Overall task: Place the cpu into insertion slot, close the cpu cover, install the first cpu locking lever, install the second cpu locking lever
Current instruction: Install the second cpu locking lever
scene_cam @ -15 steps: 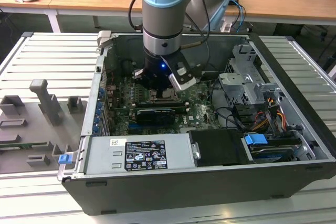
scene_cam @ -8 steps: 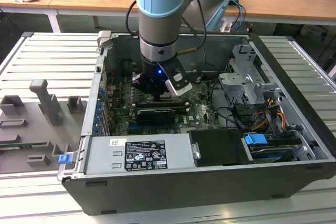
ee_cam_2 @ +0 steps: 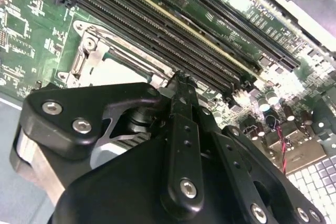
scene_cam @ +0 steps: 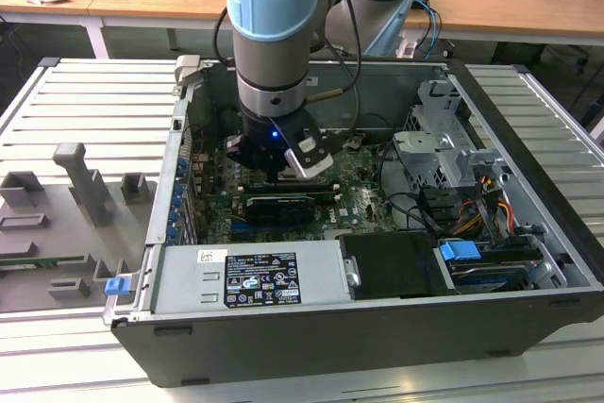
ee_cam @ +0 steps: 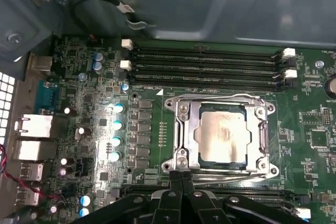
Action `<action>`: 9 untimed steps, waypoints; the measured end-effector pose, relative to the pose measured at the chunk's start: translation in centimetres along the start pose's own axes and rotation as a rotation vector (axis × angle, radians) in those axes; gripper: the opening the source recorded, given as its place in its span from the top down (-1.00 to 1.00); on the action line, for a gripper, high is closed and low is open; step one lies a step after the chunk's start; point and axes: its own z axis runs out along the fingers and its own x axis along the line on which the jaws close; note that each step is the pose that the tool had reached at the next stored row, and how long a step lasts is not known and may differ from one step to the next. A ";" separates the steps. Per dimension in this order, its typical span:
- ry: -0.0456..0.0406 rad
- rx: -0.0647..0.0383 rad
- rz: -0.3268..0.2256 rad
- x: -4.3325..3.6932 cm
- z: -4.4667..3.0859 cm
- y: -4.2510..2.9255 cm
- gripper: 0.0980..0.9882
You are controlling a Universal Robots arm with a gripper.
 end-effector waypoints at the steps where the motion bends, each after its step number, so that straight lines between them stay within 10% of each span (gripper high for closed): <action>1: -0.0005 -0.007 0.000 0.05 -0.01 -0.11 0.98; 9: -0.0055 -0.081 0.002 0.32 0.21 -1.34 0.98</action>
